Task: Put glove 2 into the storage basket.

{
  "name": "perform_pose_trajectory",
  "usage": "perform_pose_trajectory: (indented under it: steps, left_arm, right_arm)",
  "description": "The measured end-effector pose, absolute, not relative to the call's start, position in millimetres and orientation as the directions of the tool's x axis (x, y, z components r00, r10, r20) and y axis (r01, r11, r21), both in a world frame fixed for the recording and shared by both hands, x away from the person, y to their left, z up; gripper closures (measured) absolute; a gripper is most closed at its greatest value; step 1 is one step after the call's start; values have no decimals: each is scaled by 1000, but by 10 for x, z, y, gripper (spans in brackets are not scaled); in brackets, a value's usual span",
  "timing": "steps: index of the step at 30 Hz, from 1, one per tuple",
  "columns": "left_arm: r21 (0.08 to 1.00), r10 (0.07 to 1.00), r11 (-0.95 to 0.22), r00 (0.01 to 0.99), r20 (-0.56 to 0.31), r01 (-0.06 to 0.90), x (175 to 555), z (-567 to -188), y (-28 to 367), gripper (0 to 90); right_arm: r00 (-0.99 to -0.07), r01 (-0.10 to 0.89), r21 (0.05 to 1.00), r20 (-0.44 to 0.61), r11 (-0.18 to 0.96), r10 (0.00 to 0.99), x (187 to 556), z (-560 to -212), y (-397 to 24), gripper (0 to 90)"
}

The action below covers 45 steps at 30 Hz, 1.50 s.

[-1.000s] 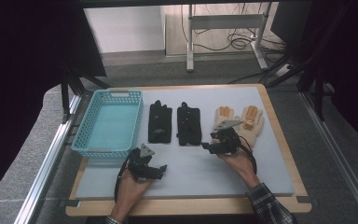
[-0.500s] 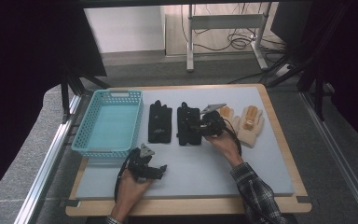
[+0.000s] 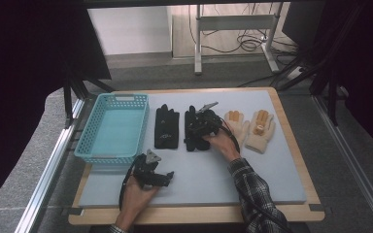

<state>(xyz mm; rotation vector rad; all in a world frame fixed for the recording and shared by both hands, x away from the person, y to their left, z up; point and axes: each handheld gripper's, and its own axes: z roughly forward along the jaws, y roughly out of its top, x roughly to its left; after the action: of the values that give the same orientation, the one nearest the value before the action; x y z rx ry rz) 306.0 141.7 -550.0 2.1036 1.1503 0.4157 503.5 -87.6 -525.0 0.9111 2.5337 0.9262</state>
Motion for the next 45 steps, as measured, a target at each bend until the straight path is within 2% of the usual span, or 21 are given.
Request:
perform_pose_trajectory:
  steps: [1, 2, 4, 5, 7, 11, 16, 22, 35, 45]
  left_arm:
    - [704, 830, -366, 556, -48, 608, 3060, -5500, 1417, 49]
    - [704, 830, -366, 556, -48, 608, 3060, -5500, 1417, 49]
    - [704, 830, -367, 556, -47, 608, 3059, -5500, 1417, 50]
    - [704, 830, -367, 556, -47, 608, 3059, -5500, 1417, 49]
    - [704, 830, -367, 556, -47, 608, 3059, -5500, 1417, 50]
    - [704, 830, -367, 556, -47, 608, 3060, -5500, 1417, 50]
    - [703, 830, -369, 556, -45, 608, 3061, -5500, 1418, 49]
    - [703, 830, -368, 556, -46, 608, 3060, -5501, 1417, 50]
    - [704, 830, -367, 556, -47, 608, 3060, -5501, 1417, 50]
    - [705, 831, -366, 555, -46, 607, 3061, -5501, 1416, 50]
  right_arm:
    - [-749, 483, 663, -25, 572, 662, 5046, -5263, -872, 330]
    - [-749, 483, 663, -25, 572, 662, 5046, -5263, -872, 330]
    - [-735, 493, 657, -36, 570, 677, 5036, -5242, -876, 448]
    - [-721, 514, 654, -21, 555, 692, 5032, -5227, -886, 555]
    - [-712, 526, 654, -12, 545, 702, 5013, -5217, -904, 690]
    - [-701, 541, 664, 16, 516, 713, 4987, -5213, -946, 786]
    - [-687, 546, 681, 32, 487, 726, 4947, -5154, -986, 825]
    - [-693, 527, 714, 48, 460, 719, 4802, -4948, -1051, 827]
    - [-736, 461, 776, 63, 430, 674, 4225, -4468, -1208, 827]
    - [-743, 456, 790, 84, 410, 664, 3726, -4524, -1319, 825]
